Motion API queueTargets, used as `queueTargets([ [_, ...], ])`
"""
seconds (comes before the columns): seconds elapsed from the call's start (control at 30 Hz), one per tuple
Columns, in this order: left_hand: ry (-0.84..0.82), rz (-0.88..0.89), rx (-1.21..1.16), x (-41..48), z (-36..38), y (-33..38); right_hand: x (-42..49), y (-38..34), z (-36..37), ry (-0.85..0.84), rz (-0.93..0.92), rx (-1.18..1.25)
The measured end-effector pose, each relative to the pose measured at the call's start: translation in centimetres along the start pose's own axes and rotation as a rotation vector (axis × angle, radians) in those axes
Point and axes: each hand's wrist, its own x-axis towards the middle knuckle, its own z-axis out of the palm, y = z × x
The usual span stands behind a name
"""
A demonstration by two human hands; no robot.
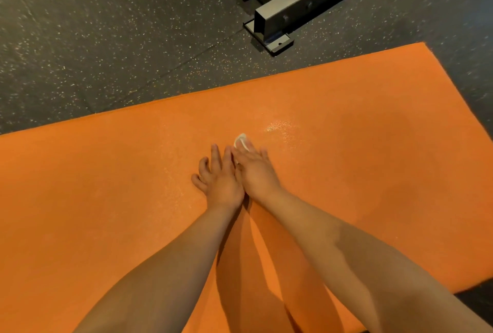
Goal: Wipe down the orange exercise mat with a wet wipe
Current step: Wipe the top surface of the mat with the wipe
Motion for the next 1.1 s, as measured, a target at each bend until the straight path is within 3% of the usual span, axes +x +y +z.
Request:
queueTargets([
  [0.1,0.023,0.013,-0.012,0.0,0.3,0.0,0.1,1.9,-0.8,-0.014,-0.094,-0.088],
  [0.27,-0.019,-0.001,0.026,0.2,0.3,0.0,-1.2,3.3,-1.2,0.190,0.272,-0.076],
  [0.47,-0.023,0.018,0.020,0.0,-0.1,-0.1,-1.5,0.9,-0.2,-0.045,-0.072,-0.091],
  [0.63,-0.037,0.015,0.040,0.3,-1.4,0.0,-0.2,3.0,-1.6,0.146,0.272,-0.122],
  [0.8,0.047,0.049,0.019,2.4,-1.8,0.2,1.6,0.5,-0.5,-0.008,-0.087,-0.134],
  [0.87,0.030,0.035,0.043,3.5,-1.8,-0.2,2.9,2.4,-1.4,0.066,-0.014,-0.155],
  [0.97,-0.015,0.023,0.084,3.6,-1.4,-0.1,4.1,3.8,-2.8,0.182,0.284,-0.142],
  [1.03,-0.010,0.011,0.062,3.6,-1.6,0.5,4.4,1.8,-2.7,0.119,0.228,-0.144],
  [1.1,0.004,-0.010,0.027,3.8,-2.1,0.8,4.2,-0.3,-1.9,-0.009,0.033,-0.099],
])
